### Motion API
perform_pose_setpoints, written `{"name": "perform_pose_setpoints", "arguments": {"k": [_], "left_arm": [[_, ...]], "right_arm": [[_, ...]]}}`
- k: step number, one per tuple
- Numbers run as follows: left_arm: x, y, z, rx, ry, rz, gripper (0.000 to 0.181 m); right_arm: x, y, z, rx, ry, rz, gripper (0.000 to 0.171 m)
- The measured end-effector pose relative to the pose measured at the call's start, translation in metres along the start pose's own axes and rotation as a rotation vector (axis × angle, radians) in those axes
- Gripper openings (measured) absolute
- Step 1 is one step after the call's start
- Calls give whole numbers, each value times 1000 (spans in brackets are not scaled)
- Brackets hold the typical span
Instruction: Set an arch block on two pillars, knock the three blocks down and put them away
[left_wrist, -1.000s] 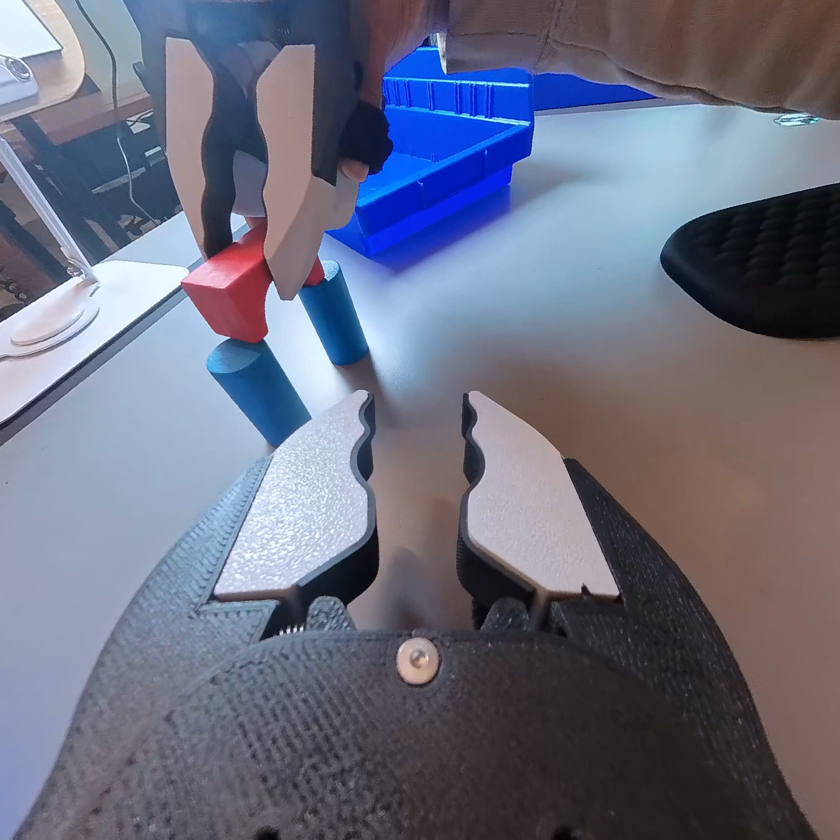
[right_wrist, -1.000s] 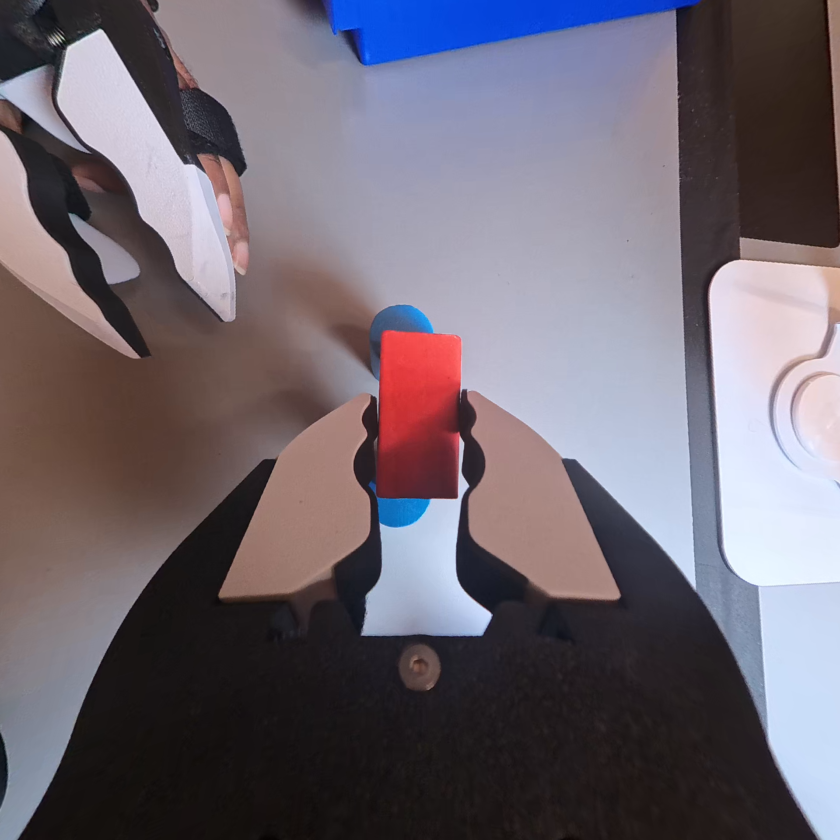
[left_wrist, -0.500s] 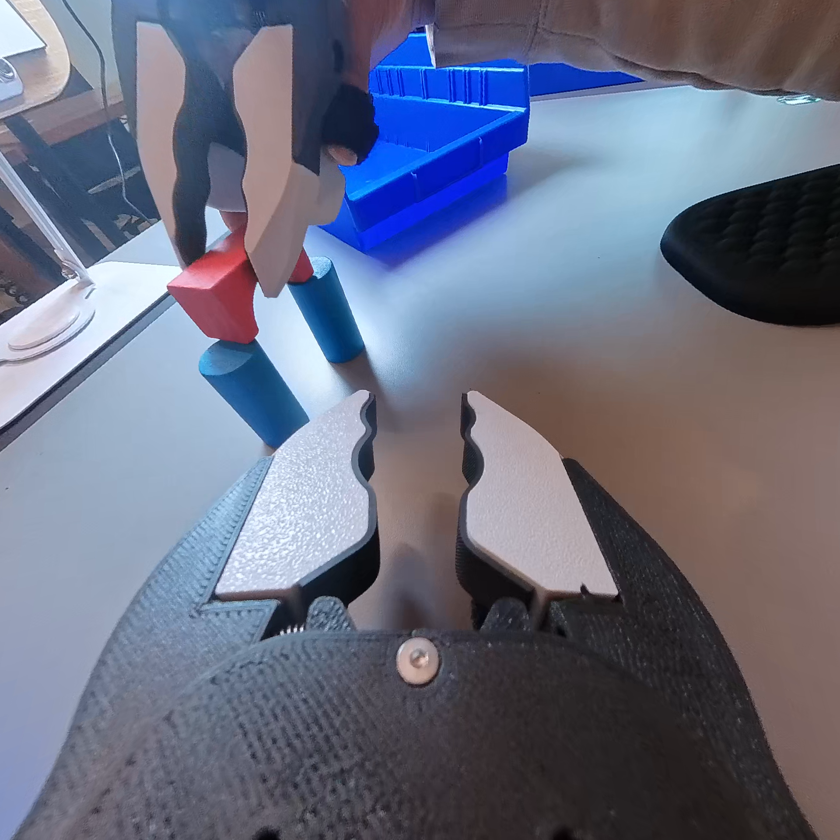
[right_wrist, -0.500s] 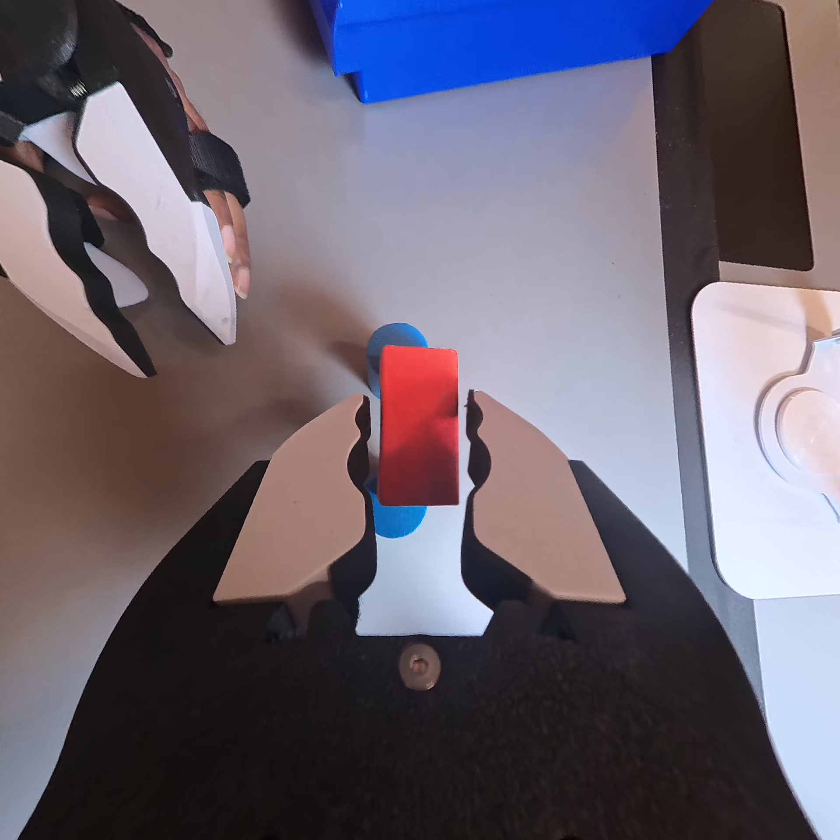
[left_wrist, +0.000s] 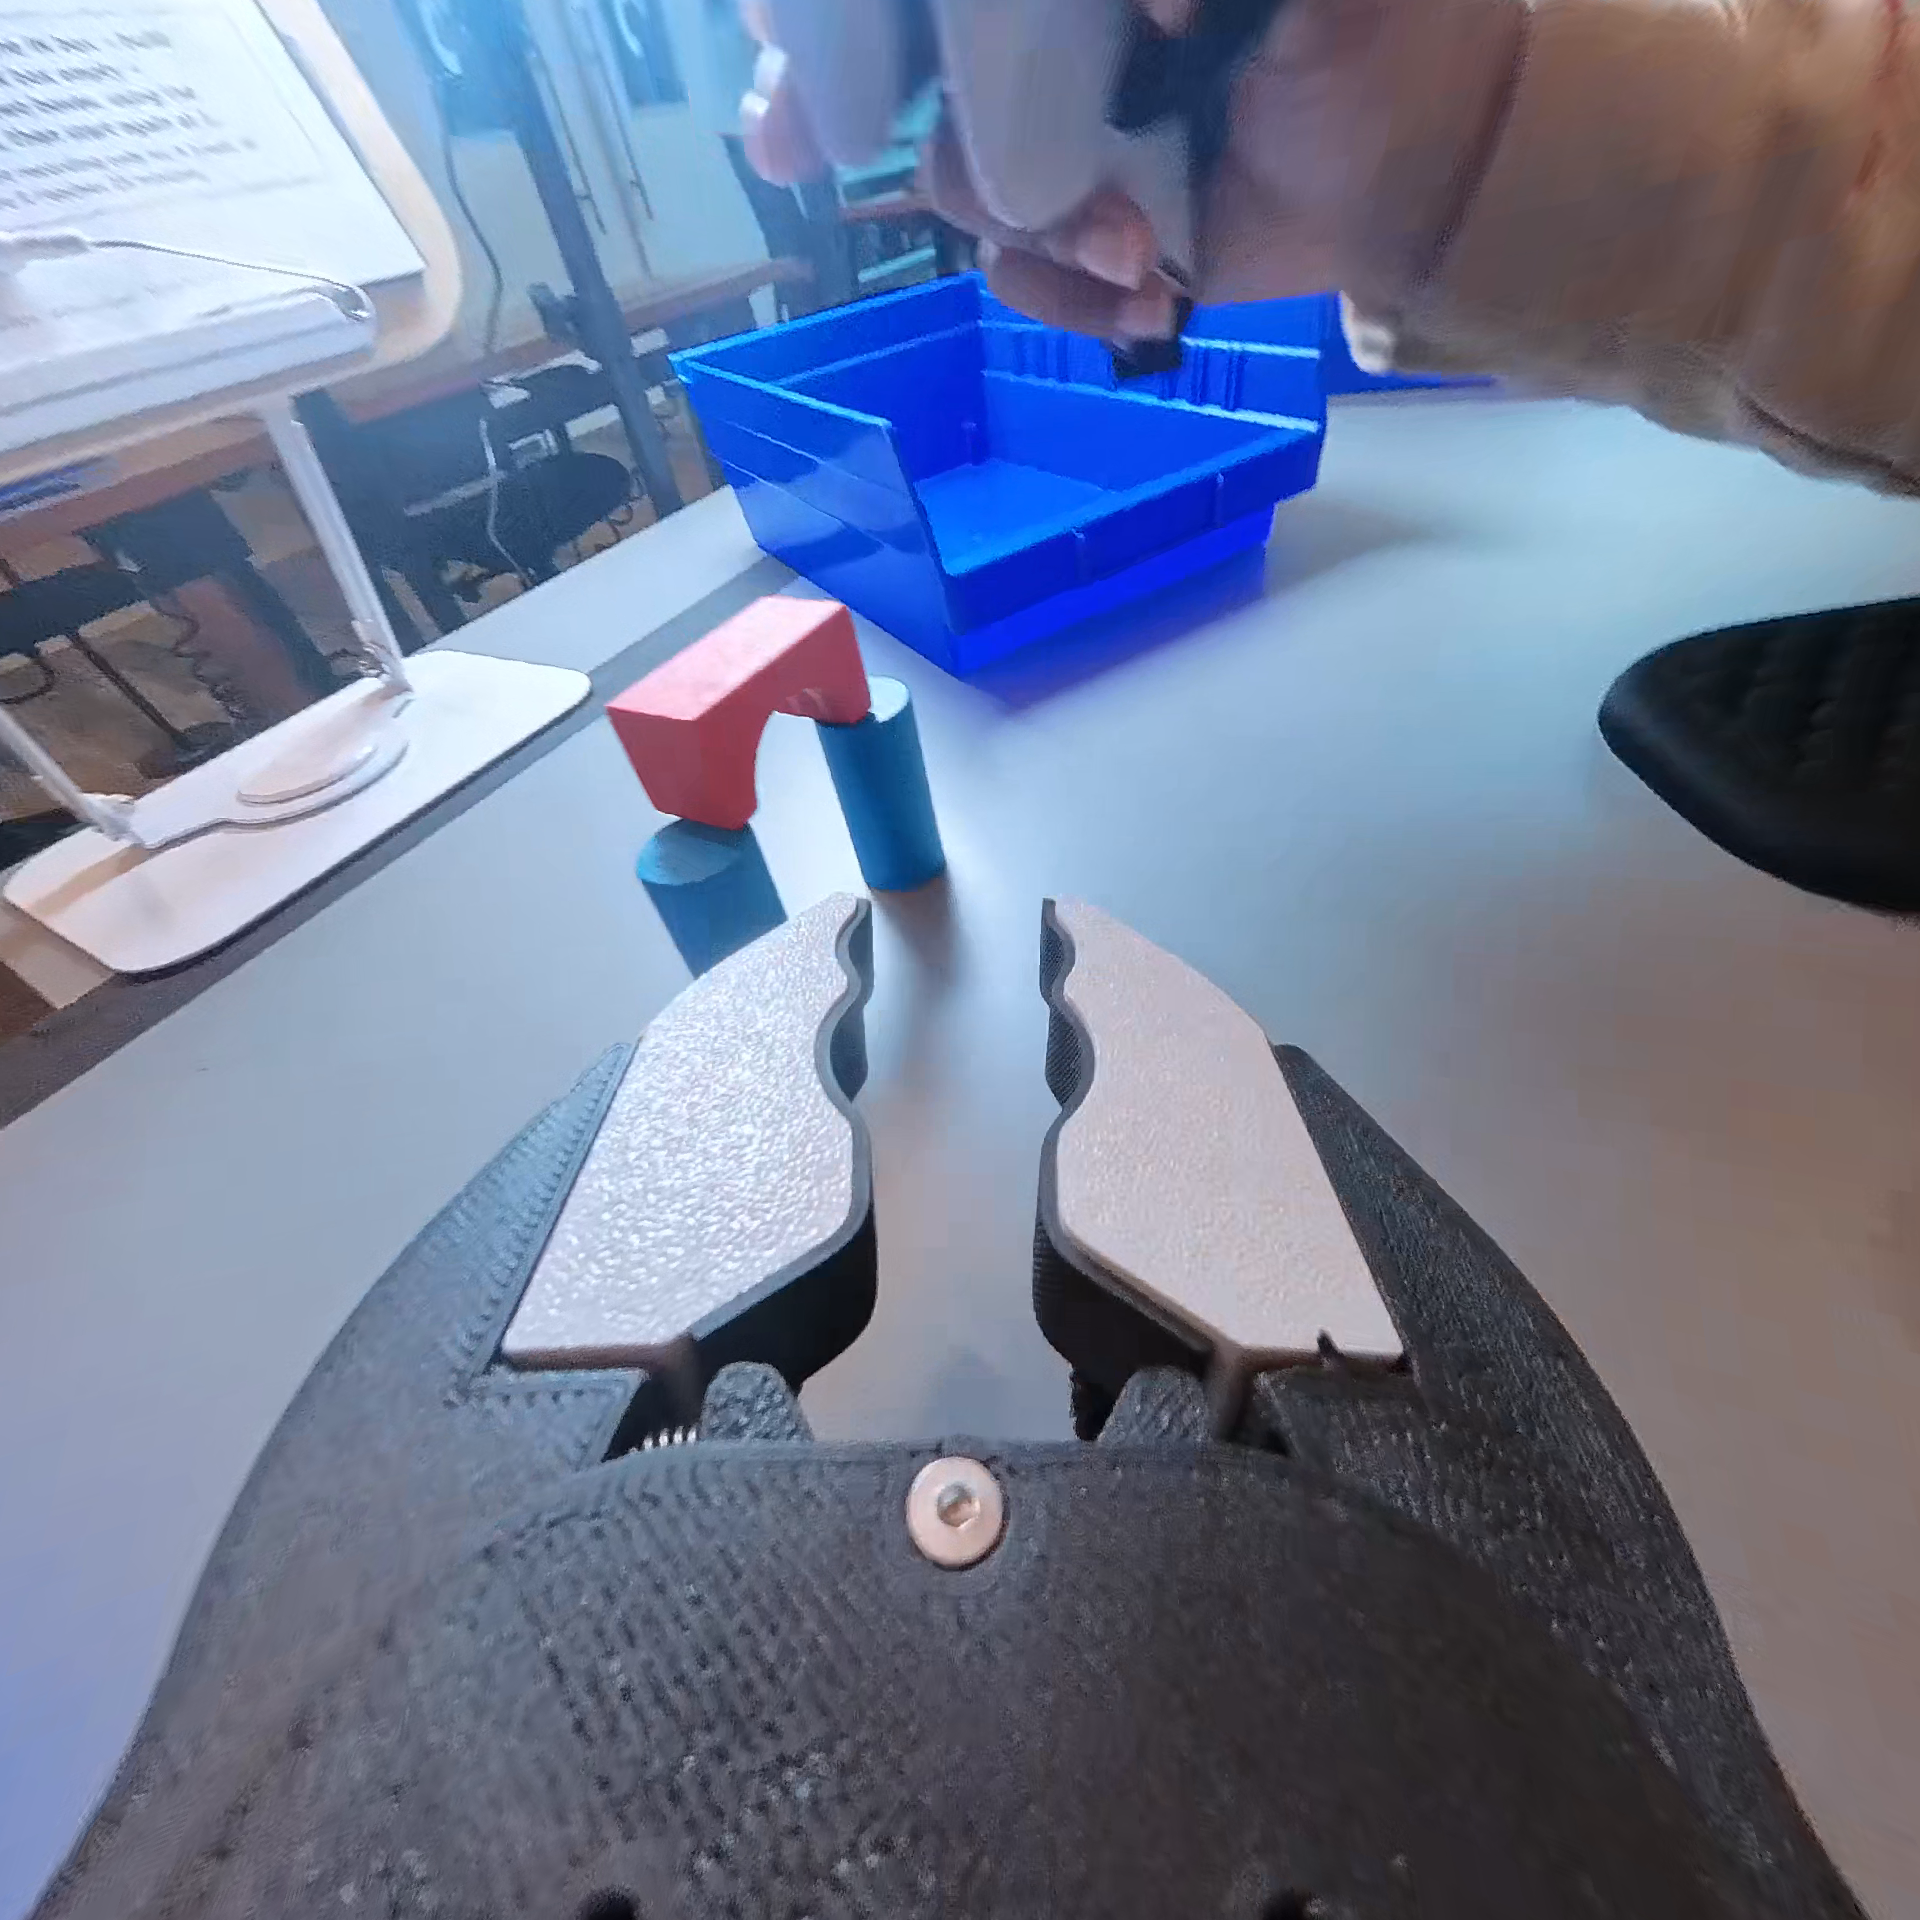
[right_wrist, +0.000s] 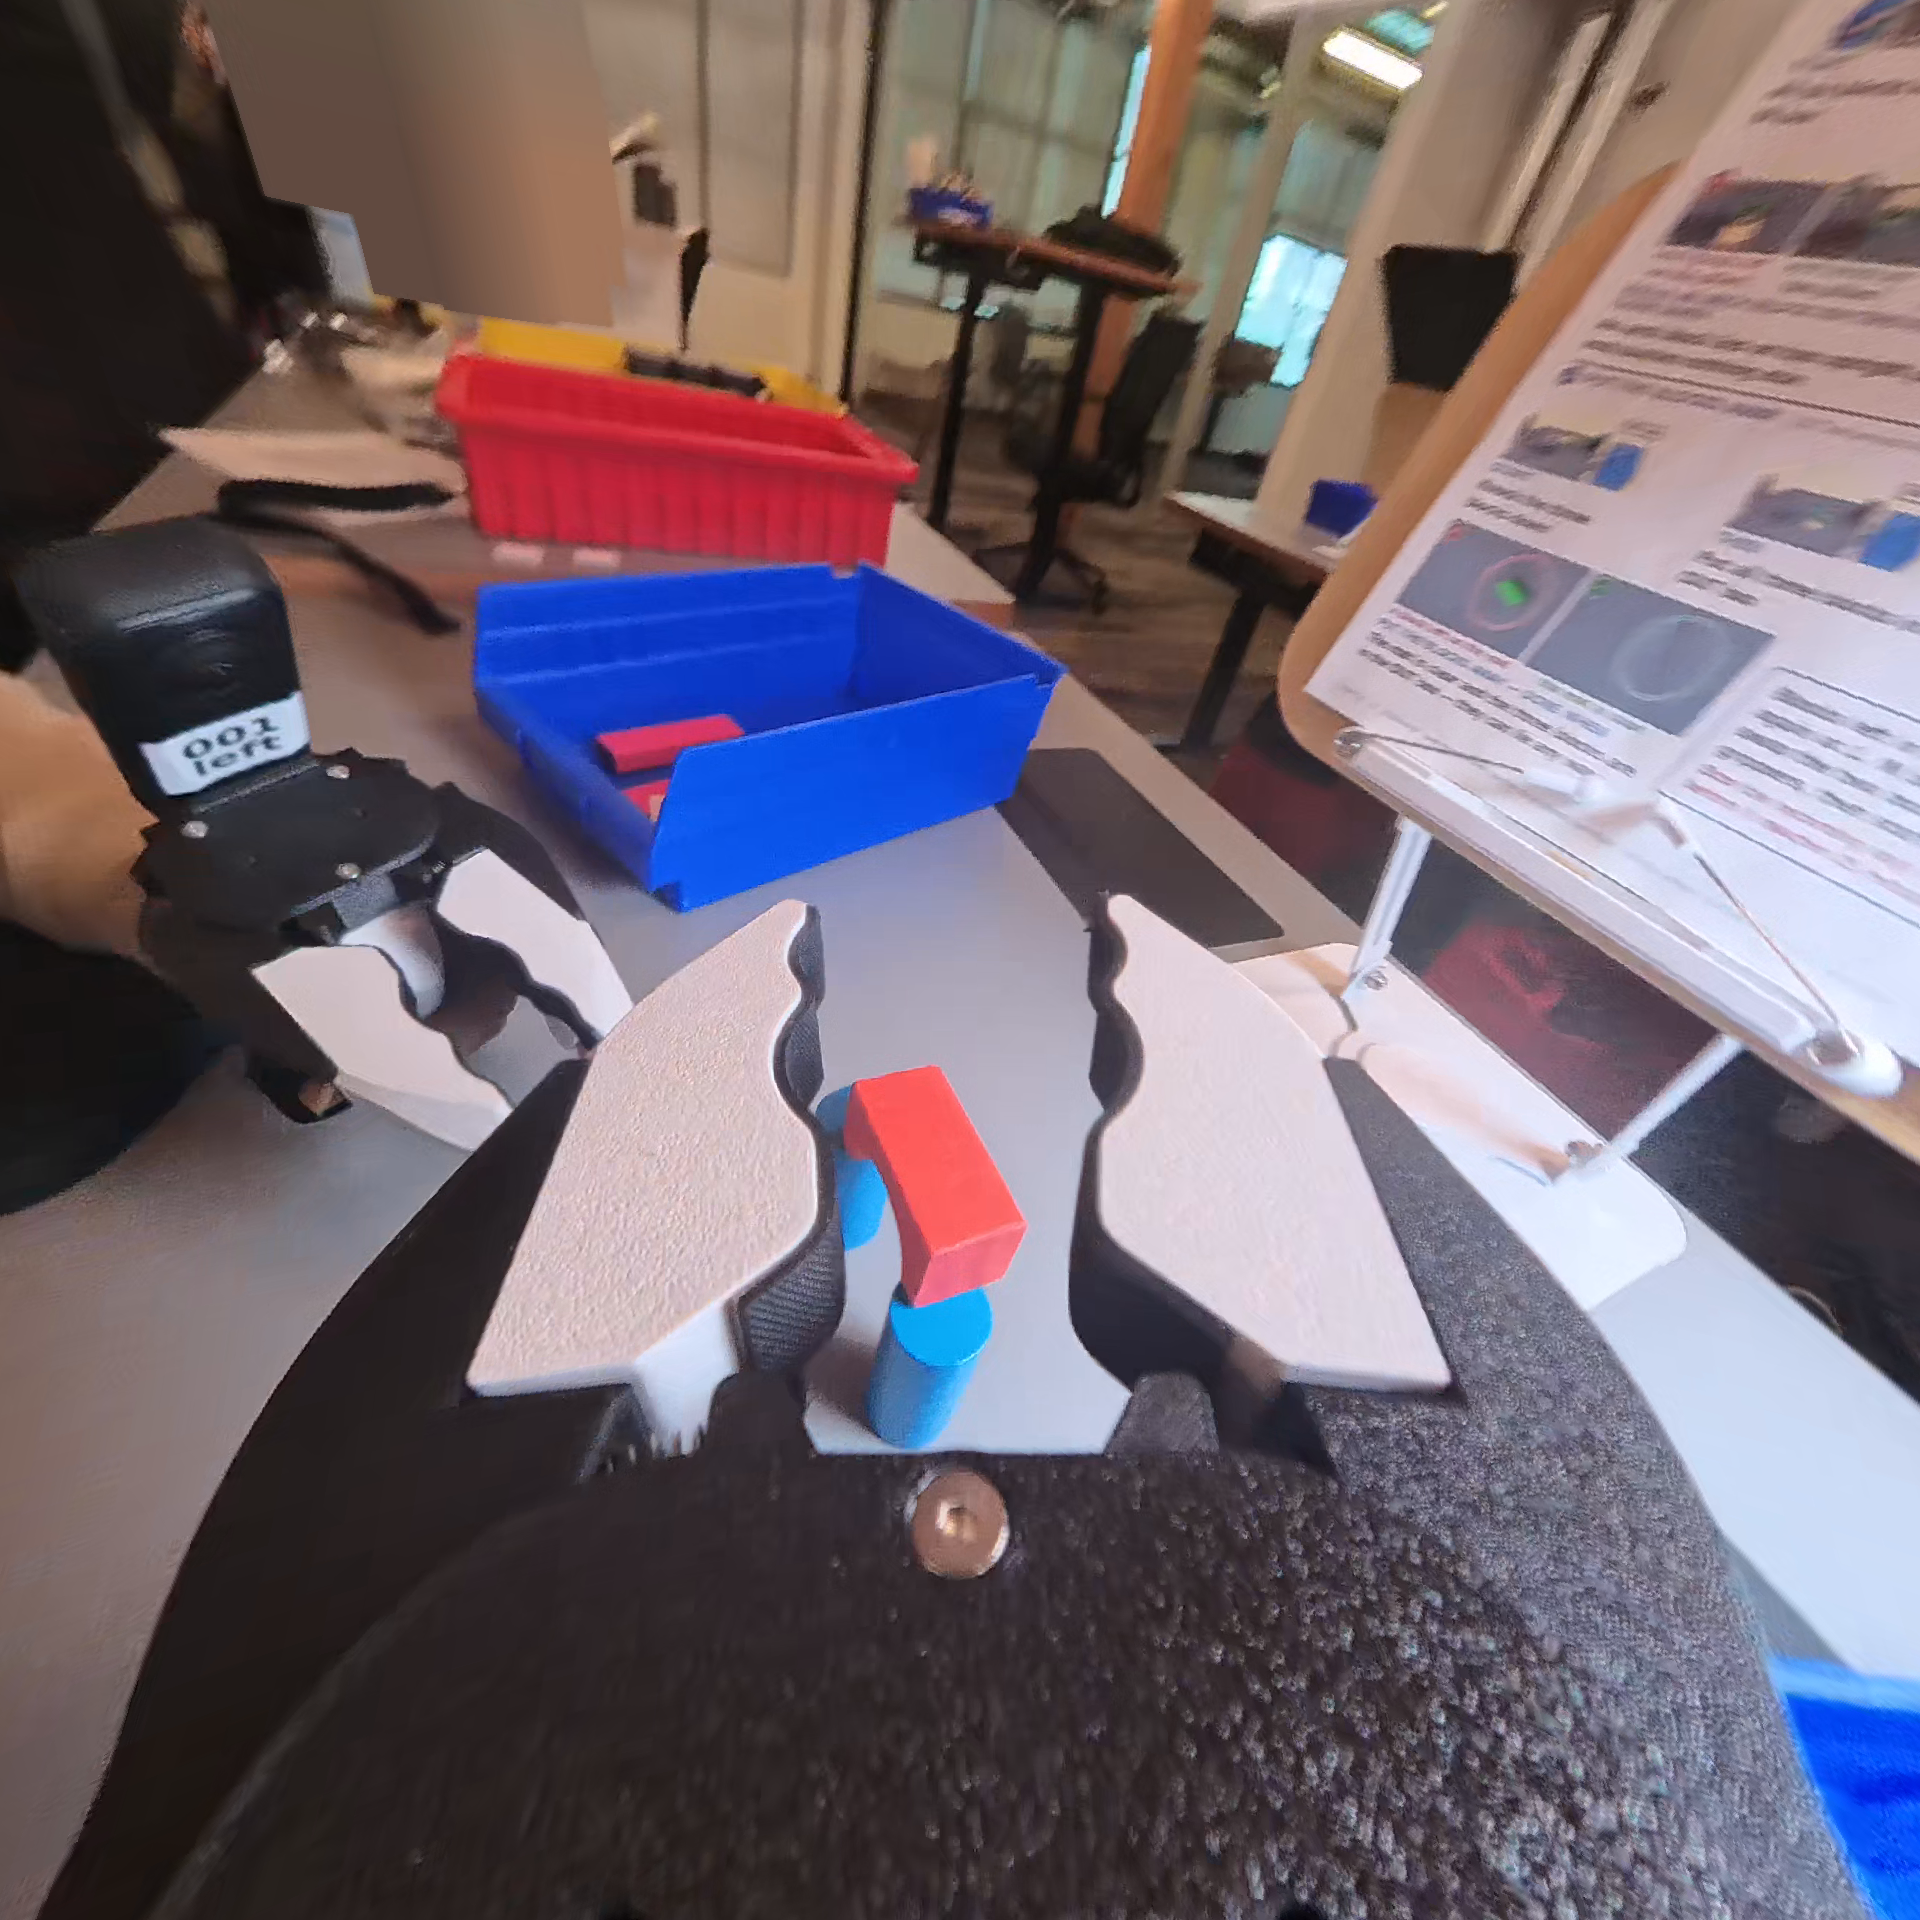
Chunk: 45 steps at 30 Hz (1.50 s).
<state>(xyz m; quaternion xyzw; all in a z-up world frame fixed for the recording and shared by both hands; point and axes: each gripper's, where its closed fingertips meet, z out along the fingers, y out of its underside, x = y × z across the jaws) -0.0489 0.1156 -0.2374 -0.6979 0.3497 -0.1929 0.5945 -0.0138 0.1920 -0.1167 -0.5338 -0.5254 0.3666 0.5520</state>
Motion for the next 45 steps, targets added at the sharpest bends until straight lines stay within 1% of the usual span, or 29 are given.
{"name": "perform_pose_setpoints", "arguments": {"k": [2,5,7,9,11,14,17,30,39,45], "left_arm": [[-7,-4,-3,27,-27,-20,29],[-13,-6,-6,53,-47,-44,24],[-16,-7,-7,66,-57,-51,21],[-20,-9,-9,83,-77,-46,14],[-24,-14,-14,110,-102,-31,2],[-33,-24,-22,158,-149,-26,0],[-38,-26,-25,170,-168,-45,0],[-52,-16,-25,136,-225,-67,0],[-56,-10,-23,117,-237,-76,0],[-55,-7,-22,100,-236,-85,0]], "right_arm": [[-4,9,-12,50,74,35,48],[-11,26,-29,139,197,34,32],[-15,38,-35,159,253,35,29],[-13,48,-38,148,291,39,13],[-7,53,-41,141,317,62,0],[-5,60,-41,149,302,139,0],[-6,63,-40,137,293,144,0],[-19,70,-32,68,287,0,0],[-45,84,-17,-10,155,-13,0],[-63,92,-7,-68,111,-102,0]]}}
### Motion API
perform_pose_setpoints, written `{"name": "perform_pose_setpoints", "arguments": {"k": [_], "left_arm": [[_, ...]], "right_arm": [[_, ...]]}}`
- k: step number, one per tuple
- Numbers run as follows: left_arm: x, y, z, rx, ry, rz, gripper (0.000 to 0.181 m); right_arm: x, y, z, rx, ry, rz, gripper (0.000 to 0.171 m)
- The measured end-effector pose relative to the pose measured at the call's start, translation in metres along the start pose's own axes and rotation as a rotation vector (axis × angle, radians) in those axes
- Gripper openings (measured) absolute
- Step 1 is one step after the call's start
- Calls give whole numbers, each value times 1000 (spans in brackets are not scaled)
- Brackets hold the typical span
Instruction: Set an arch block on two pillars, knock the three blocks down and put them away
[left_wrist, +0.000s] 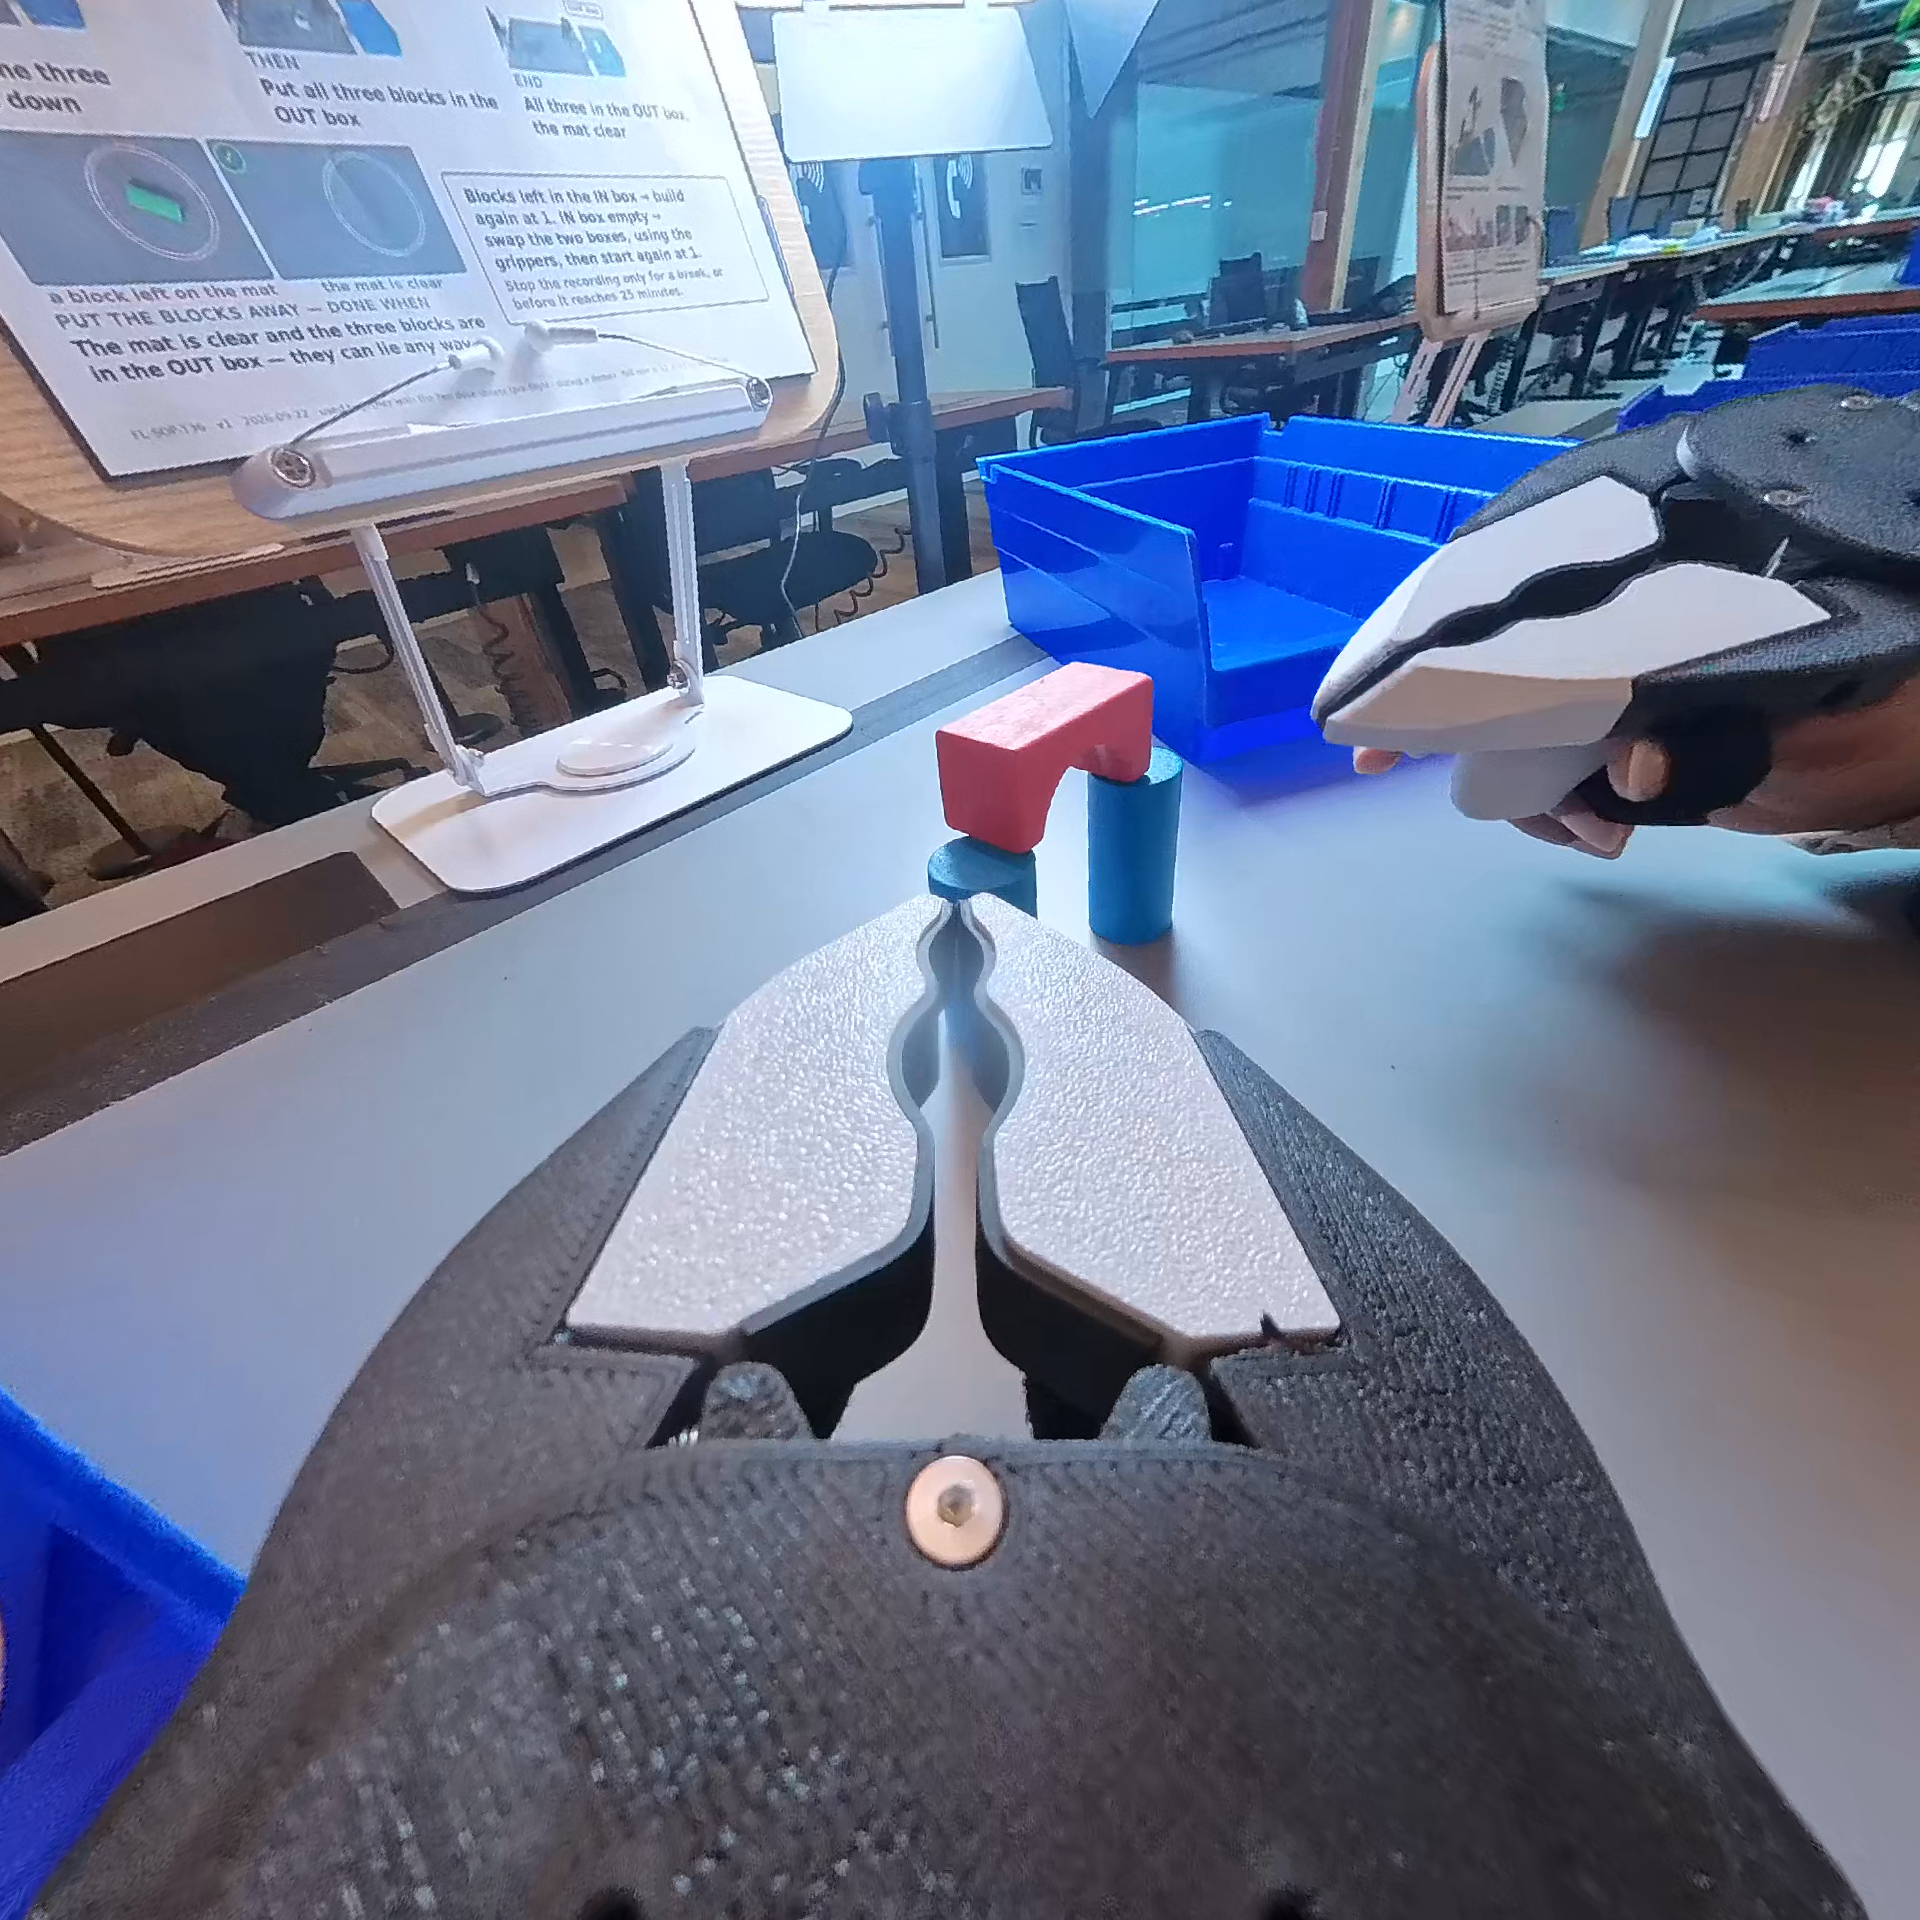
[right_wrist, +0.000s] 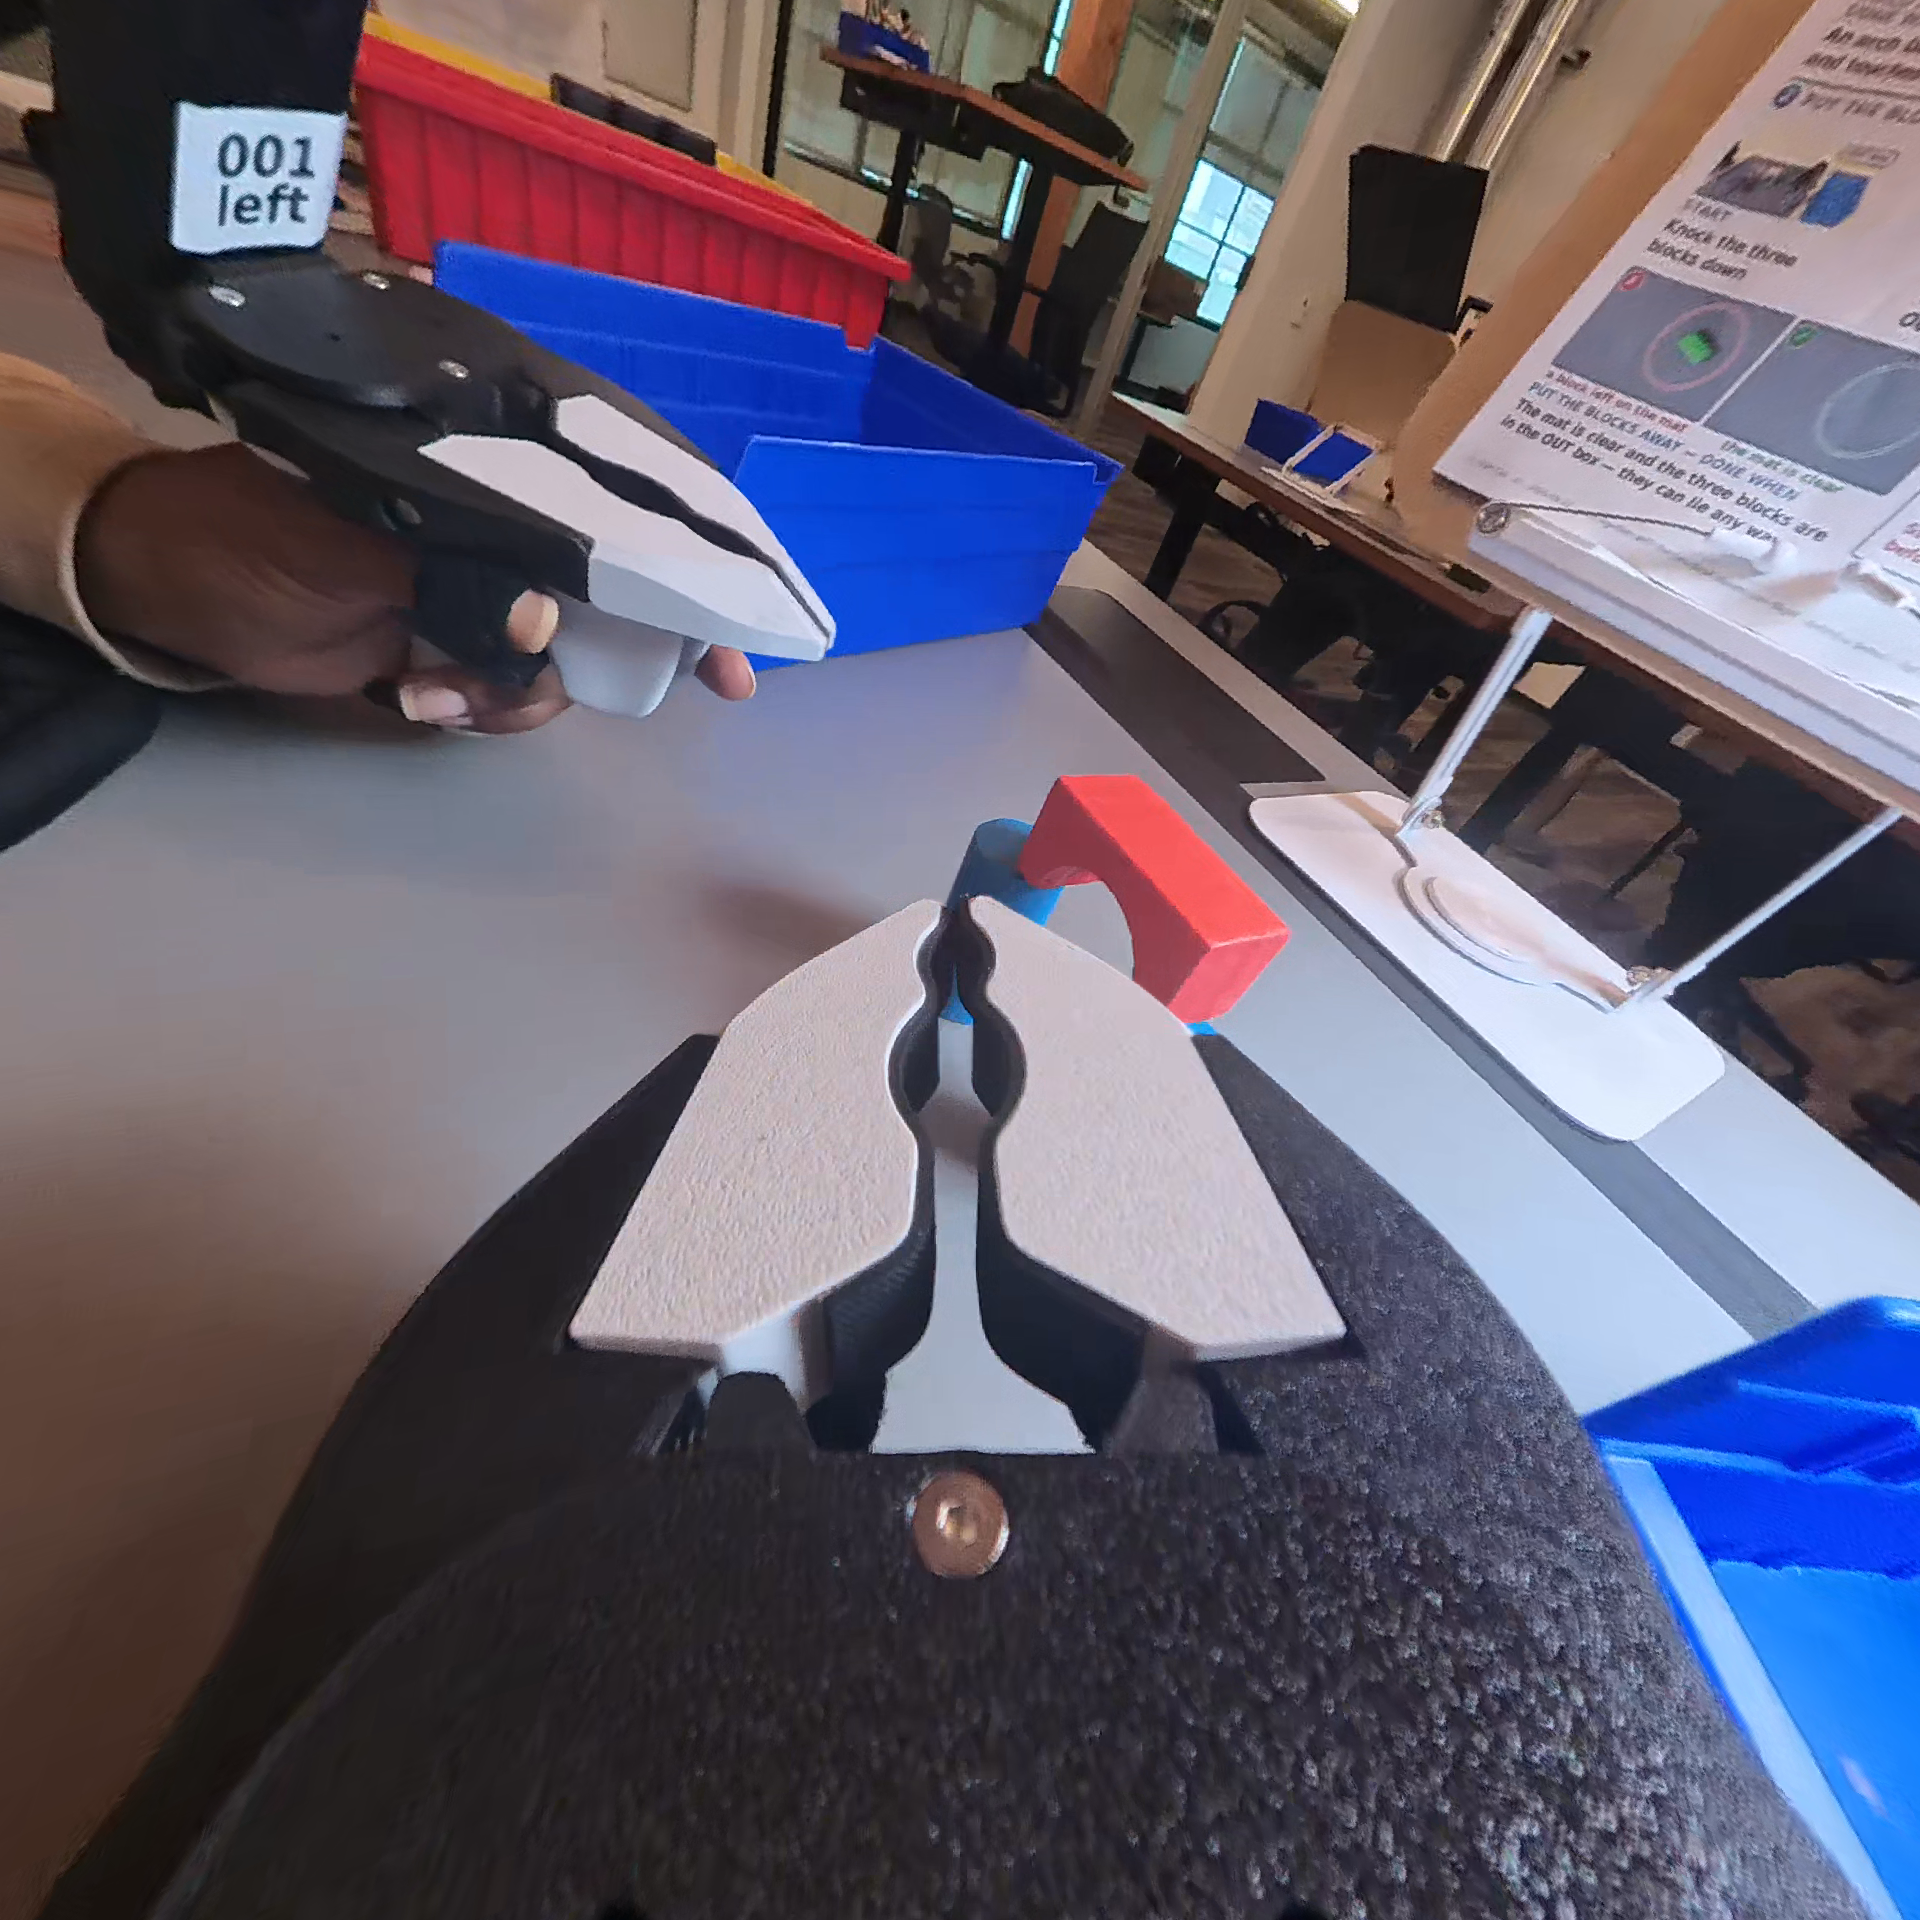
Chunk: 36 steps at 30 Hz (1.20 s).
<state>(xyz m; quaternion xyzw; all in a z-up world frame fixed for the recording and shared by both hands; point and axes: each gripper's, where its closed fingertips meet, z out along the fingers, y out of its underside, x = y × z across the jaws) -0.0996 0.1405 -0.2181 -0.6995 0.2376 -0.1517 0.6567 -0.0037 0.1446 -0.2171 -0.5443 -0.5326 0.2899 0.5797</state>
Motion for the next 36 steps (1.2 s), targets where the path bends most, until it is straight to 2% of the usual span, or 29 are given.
{"name": "perform_pose_setpoints", "arguments": {"k": [3,6,10,12,19,22,26,28,36], "left_arm": [[2,2,1,-8,13,-3,0],[2,3,1,-15,11,-4,10],[8,21,9,-119,60,-58,55],[11,28,12,-165,88,-91,66],[9,29,12,-172,71,-96,67],[9,33,12,-204,77,-71,67],[9,34,11,-214,80,-49,65],[10,35,11,-218,84,-53,64],[7,38,12,-233,72,-63,65]], "right_arm": [[1,3,2,-18,7,6,0],[5,4,1,-21,24,24,0],[8,6,0,-25,29,36,0],[8,8,1,-35,30,34,0],[23,21,-2,-149,85,46,1],[29,29,-7,-250,82,92,13],[30,37,-14,-322,70,149,50],[29,40,-15,-319,73,181,61],[27,44,-12,-306,67,173,70]]}}
